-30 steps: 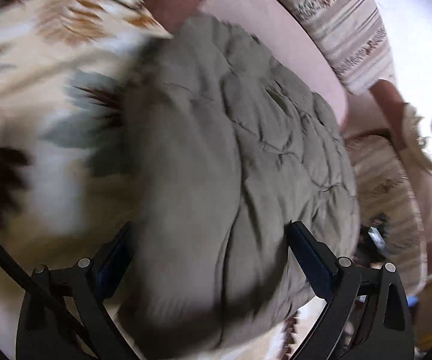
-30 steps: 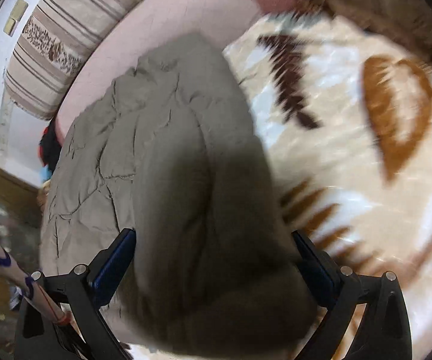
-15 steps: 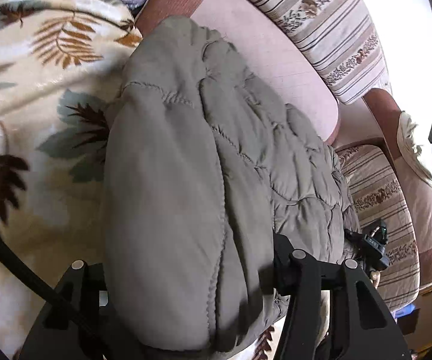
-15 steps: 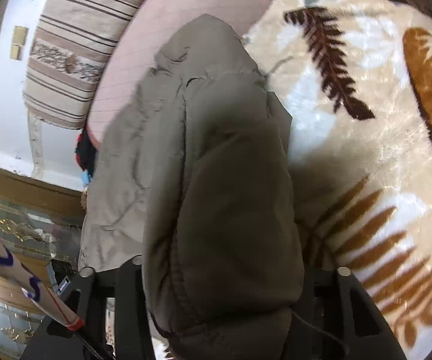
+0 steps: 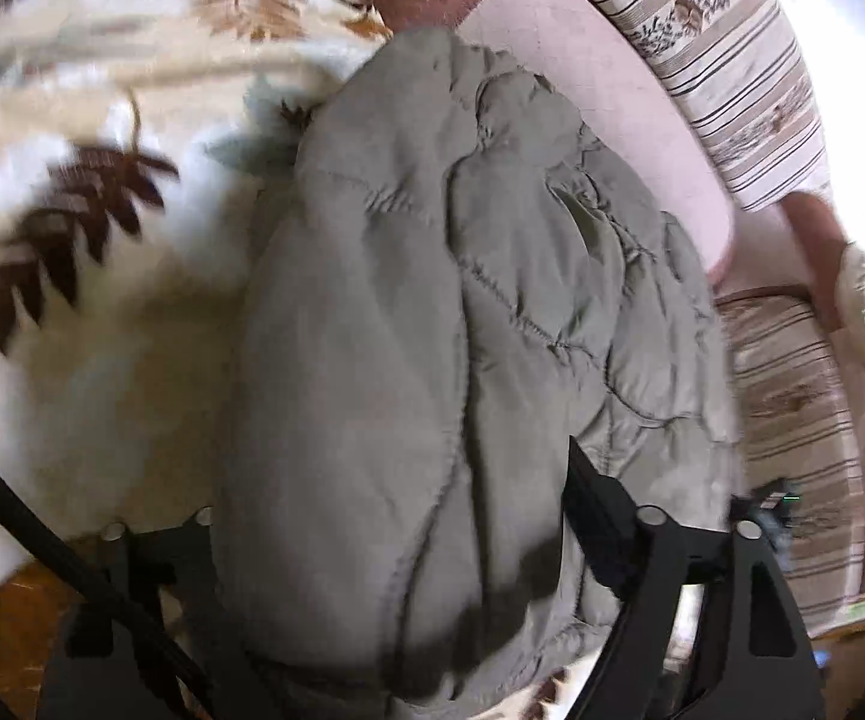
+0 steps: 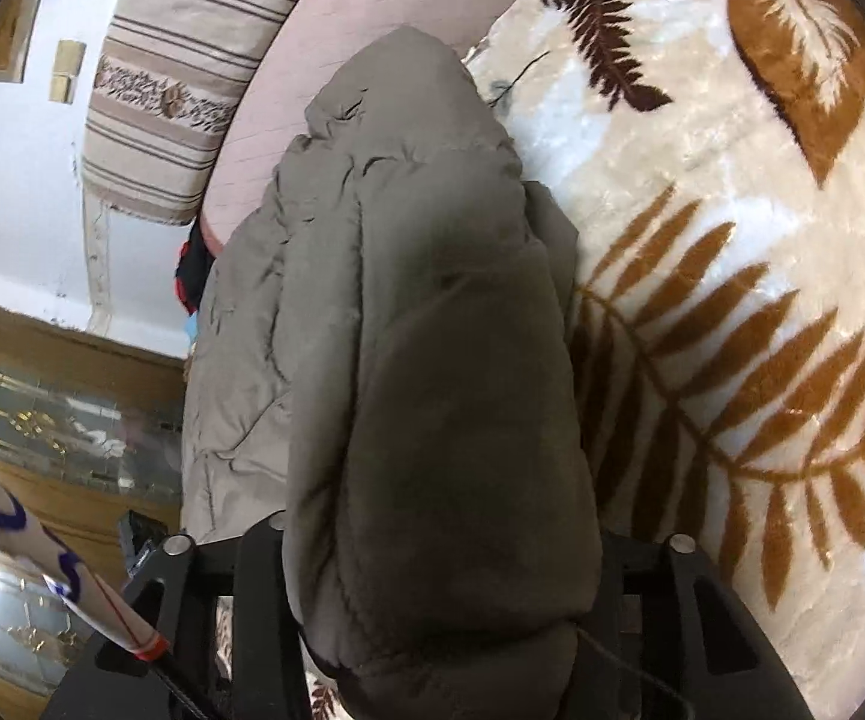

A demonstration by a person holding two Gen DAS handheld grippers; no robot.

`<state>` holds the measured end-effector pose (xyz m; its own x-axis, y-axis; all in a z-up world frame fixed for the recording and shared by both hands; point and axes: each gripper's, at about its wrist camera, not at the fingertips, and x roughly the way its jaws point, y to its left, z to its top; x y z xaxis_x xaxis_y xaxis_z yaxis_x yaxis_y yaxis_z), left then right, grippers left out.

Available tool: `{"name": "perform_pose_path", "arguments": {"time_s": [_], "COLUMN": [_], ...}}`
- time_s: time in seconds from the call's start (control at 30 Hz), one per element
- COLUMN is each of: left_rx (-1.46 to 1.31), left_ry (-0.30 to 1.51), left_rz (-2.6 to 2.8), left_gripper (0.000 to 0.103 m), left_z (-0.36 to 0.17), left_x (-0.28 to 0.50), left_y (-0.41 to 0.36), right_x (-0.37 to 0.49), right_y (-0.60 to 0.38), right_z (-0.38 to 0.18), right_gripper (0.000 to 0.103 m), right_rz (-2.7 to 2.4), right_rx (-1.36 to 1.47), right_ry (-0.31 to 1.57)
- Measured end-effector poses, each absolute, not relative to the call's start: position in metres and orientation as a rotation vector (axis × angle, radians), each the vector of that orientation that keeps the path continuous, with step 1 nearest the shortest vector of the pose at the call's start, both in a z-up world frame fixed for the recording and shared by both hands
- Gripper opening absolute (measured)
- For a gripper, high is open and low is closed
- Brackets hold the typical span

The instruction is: Fold large clothes

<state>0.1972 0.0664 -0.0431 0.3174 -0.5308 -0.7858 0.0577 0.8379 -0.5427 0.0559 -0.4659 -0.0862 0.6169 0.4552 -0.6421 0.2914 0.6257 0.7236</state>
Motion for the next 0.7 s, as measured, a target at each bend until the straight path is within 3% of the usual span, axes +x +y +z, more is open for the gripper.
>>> {"name": "perform_pose_path", "arguments": {"time_s": [0.03,0.1,0.13,0.27,0.47,0.7], "left_rx": [-0.426,-0.343,-0.323,-0.225,-0.084,-0.014], "left_ry": [1.194,1.174,1.164,1.111,0.957,0.914], "left_rz": [-0.389,-0.357,-0.351,-0.282,-0.098,-0.21], "left_gripper": [0.084,0.084,0.084,0.084,0.084,0.084], "left_z": [-0.037,-0.022,-0.018,0.004,0.037,0.025], "left_x": [0.197,0.194,0.194,0.18,0.149,0.151], "left_y": [0.062,0.057,0.057,0.066,0.077,0.036], "right_x": [0.059,0.057,0.055,0.033,0.013,0.027], "right_y": [-0.464,-0.465,-0.466,-0.476,-0.461,-0.387], "right_z": [-0.084,-0.08,-0.078,-0.056,-0.001,0.024], "right_gripper": [0.058,0.079,0.08,0.084,0.084,0.084], "right_rz": [0.091,0.002,-0.021,-0.123,-0.308,-0.163], "right_rx": [0.905,0.878,0.878,0.848,0.558,0.313], "right_ry": [0.939,0.942,0.937,0.873,0.818,0.775]}}
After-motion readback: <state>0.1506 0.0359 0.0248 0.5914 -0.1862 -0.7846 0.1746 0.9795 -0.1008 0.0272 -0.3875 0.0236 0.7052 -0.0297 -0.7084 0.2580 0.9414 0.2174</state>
